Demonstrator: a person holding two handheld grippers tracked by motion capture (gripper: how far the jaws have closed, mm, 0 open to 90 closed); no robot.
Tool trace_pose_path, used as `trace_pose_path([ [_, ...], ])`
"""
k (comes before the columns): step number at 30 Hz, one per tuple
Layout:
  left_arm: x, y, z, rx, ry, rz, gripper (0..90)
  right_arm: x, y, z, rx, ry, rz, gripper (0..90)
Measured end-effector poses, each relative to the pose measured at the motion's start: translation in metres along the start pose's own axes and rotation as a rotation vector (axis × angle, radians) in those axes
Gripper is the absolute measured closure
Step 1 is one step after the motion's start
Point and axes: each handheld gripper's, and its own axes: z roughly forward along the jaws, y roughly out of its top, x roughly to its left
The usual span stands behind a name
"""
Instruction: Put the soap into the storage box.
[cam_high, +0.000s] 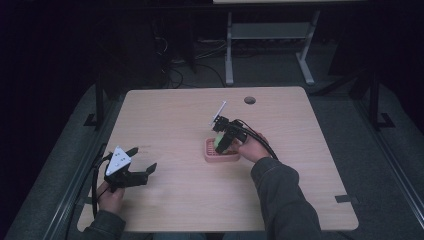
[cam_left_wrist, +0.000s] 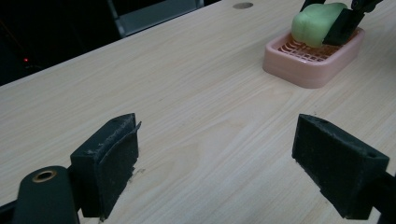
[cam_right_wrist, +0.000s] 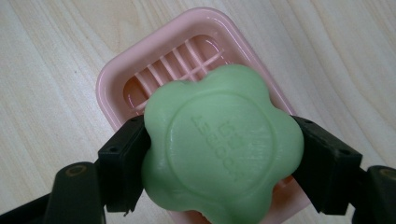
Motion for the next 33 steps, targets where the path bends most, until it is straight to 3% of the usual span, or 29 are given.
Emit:
trace_pose_path([
  [18,0.0007,0.0001,0.0012,0.001,0.001,0.000,14.1,0.0003,0.0008,-0.0002,-0.001,-0.015,0.001,25.5],
  [33,0.0004,0.0001,0.0026,0.000,0.001,-0.002,14.1,-0.0023,-0.0009,-0.0043,-0.027,0.001,0.015,26.5],
])
